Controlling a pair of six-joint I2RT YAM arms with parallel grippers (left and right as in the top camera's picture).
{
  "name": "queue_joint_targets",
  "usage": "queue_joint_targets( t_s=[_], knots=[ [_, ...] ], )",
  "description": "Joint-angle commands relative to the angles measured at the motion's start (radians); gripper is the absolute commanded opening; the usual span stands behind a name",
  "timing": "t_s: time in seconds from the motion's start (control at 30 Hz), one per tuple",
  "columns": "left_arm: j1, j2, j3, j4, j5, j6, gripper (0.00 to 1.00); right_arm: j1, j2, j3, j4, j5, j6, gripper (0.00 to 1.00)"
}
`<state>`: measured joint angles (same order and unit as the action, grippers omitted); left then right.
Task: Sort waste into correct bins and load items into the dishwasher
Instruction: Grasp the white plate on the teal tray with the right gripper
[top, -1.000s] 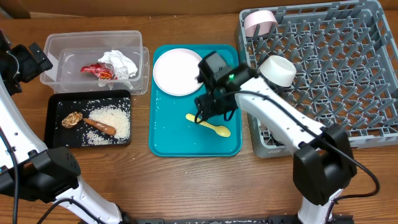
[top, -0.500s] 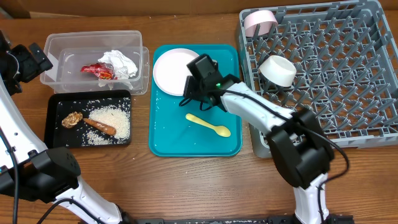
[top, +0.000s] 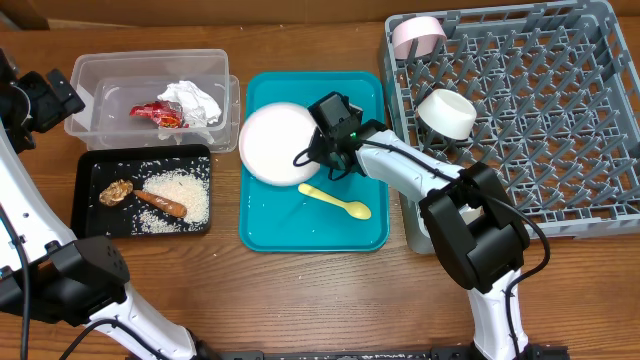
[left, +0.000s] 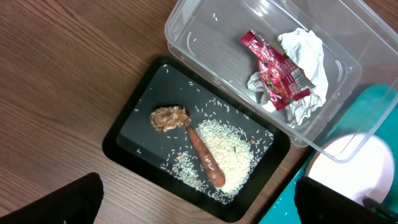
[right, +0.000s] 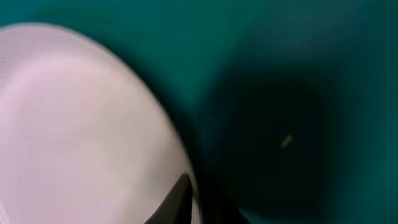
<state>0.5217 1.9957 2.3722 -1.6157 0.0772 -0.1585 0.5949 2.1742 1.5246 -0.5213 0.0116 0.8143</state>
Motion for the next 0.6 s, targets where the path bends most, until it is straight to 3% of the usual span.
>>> queue_joint_targets(
  t_s=[0.0, 0.2, 0.33, 0.5, 0.57],
  knots=[
    [0.002, 0.005, 0.018, 0.001, -0.003, -0.003, 1.00, -0.028, 0.012, 0.027, -0.071, -0.058, -0.009, 0.09],
    [0.002, 0.005, 0.018, 0.001, -0.003, -0.003, 1.00, -0.068, 0.011, 0.102, -0.196, -0.111, -0.130, 0.04],
    [0.002, 0.005, 0.018, 0.001, -0.003, -0.003, 1.00, -0.101, -0.029, 0.249, -0.336, -0.088, -0.257, 0.04],
    [0.002, 0.005, 0.018, 0.001, -0.003, -0.003, 1.00, -0.149, -0.122, 0.488, -0.574, 0.112, -0.325, 0.04],
    [0.002, 0.005, 0.018, 0.001, -0.003, -0.003, 1.00, -0.181, -0.182, 0.573, -0.668, 0.297, -0.325, 0.04]
  ],
)
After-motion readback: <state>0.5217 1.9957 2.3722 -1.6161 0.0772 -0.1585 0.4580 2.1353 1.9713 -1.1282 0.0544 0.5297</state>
